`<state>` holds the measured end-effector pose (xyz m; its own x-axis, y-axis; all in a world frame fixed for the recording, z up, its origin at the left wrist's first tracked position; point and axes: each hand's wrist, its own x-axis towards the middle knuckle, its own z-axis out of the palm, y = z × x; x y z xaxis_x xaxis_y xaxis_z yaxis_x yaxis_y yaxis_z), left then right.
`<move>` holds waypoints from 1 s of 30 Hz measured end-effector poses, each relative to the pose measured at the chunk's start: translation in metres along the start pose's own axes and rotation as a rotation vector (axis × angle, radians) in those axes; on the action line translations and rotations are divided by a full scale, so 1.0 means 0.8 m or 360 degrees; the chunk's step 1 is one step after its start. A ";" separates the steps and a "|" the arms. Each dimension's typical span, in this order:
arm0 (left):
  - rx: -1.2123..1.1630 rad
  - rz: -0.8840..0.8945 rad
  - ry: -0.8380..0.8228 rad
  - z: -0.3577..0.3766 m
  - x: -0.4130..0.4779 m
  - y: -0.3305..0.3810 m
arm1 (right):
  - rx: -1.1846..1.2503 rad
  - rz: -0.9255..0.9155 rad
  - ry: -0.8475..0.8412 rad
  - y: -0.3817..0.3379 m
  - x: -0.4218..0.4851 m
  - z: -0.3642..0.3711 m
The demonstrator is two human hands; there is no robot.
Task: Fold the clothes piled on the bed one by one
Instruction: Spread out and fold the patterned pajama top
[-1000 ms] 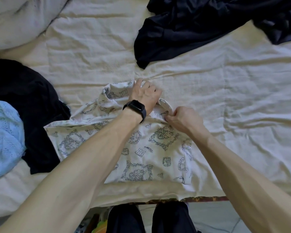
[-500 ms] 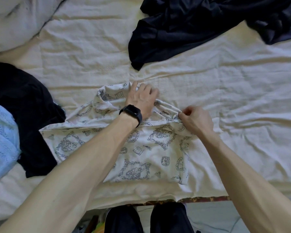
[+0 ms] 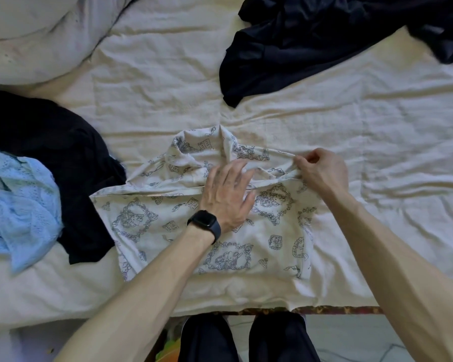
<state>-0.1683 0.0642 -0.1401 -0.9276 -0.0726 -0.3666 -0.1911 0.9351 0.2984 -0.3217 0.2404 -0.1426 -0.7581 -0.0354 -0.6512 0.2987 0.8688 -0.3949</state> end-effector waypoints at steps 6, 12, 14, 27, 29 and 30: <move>-0.0173 -0.0512 0.0473 -0.031 -0.060 -0.071 | 0.0469 -0.0103 0.0045 0.018 -0.054 0.009; 0.0045 -0.1121 0.0160 -0.053 -0.144 -0.192 | 0.0262 -0.0140 0.0002 0.047 -0.091 0.027; 0.0212 -0.1094 0.0038 -0.054 -0.155 -0.215 | 0.0123 -0.0209 0.0053 0.043 -0.090 0.029; 0.0330 -0.0493 0.0112 -0.055 -0.102 -0.178 | -0.0862 -0.0732 0.0052 -0.030 -0.072 0.037; 0.0400 -0.0277 0.0053 -0.050 -0.082 -0.158 | -0.1054 -0.0771 -0.0067 -0.030 -0.068 0.047; 0.0433 -0.0196 -0.0007 -0.045 -0.073 -0.150 | -0.1100 -0.0757 -0.0115 -0.030 -0.065 0.051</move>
<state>-0.1027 -0.0565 -0.1224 -0.9013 -0.1901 -0.3893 -0.2082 0.9781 0.0045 -0.2655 0.2010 -0.1256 -0.6673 -0.4853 -0.5650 -0.4834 0.8593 -0.1672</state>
